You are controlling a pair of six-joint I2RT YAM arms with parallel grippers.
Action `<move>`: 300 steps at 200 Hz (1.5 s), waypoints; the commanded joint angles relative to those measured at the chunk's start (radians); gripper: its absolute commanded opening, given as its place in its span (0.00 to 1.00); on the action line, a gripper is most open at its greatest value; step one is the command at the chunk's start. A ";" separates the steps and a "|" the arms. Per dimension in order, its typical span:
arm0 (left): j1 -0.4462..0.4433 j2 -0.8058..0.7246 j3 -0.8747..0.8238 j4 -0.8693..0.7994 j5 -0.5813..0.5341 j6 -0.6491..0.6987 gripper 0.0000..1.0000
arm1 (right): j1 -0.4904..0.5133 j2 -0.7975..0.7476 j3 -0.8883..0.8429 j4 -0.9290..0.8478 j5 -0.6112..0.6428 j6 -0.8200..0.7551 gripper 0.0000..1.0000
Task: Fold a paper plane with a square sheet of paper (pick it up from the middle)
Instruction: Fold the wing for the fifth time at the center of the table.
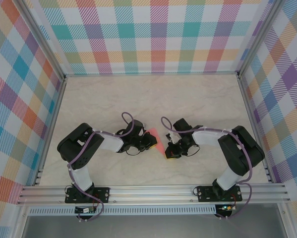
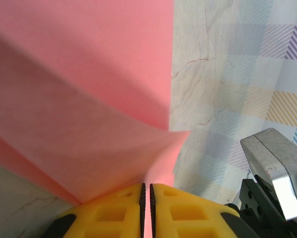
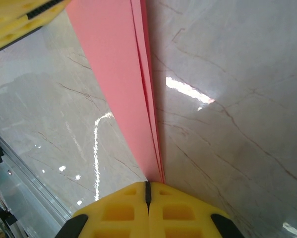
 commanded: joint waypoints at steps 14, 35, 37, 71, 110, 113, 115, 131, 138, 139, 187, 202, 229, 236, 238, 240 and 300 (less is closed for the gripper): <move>0.011 0.028 0.001 -0.096 -0.048 0.010 0.13 | 0.001 -0.031 -0.017 -0.083 0.040 0.024 0.00; 0.011 0.033 0.003 -0.096 -0.046 0.010 0.13 | 0.001 -0.026 -0.020 -0.101 0.048 0.036 0.00; 0.011 0.033 0.002 -0.096 -0.046 0.010 0.13 | 0.001 -0.025 -0.022 -0.101 0.047 0.037 0.00; 0.011 0.033 0.004 -0.093 -0.035 0.013 0.13 | 0.001 -0.122 -0.015 -0.075 0.008 0.049 0.00; 0.011 0.028 0.008 -0.087 -0.028 0.019 0.13 | 0.012 -0.188 0.007 0.118 -0.039 0.131 0.02; 0.011 0.028 0.009 -0.087 -0.027 0.019 0.13 | 0.012 -0.179 0.009 0.126 -0.036 0.134 0.02; 0.011 0.028 0.009 -0.087 -0.027 0.019 0.13 | 0.012 -0.173 0.012 0.132 -0.034 0.135 0.02; 0.011 0.027 0.008 -0.087 -0.028 0.019 0.13 | 0.012 -0.122 0.023 0.164 -0.012 0.140 0.02; 0.011 0.026 0.009 -0.087 -0.027 0.019 0.13 | 0.012 -0.100 0.028 0.176 -0.013 0.140 0.01; 0.011 0.026 0.009 -0.087 -0.027 0.019 0.13 | 0.012 -0.096 0.028 0.178 -0.013 0.140 0.01; 0.011 0.025 0.010 -0.082 -0.020 0.019 0.13 | 0.017 0.015 0.062 0.173 -0.013 0.119 0.00; 0.011 0.025 0.012 -0.080 -0.018 0.020 0.13 | 0.017 0.035 0.067 0.147 0.014 0.106 0.00; 0.012 0.018 0.019 -0.085 -0.017 0.036 0.13 | 0.017 0.064 0.064 0.109 0.061 0.094 0.00; 0.012 0.016 0.023 -0.092 -0.014 0.047 0.13 | 0.017 0.072 0.064 0.098 0.073 0.092 0.00; 0.013 0.015 0.025 -0.095 -0.014 0.052 0.13 | 0.017 0.074 0.063 0.097 0.077 0.092 0.00; 0.014 0.014 0.027 -0.097 -0.014 0.056 0.13 | 0.017 0.076 0.062 0.095 0.080 0.091 0.00; 0.051 -0.026 0.104 -0.209 -0.022 0.251 0.21 | 0.017 0.116 0.054 0.053 0.116 0.075 0.00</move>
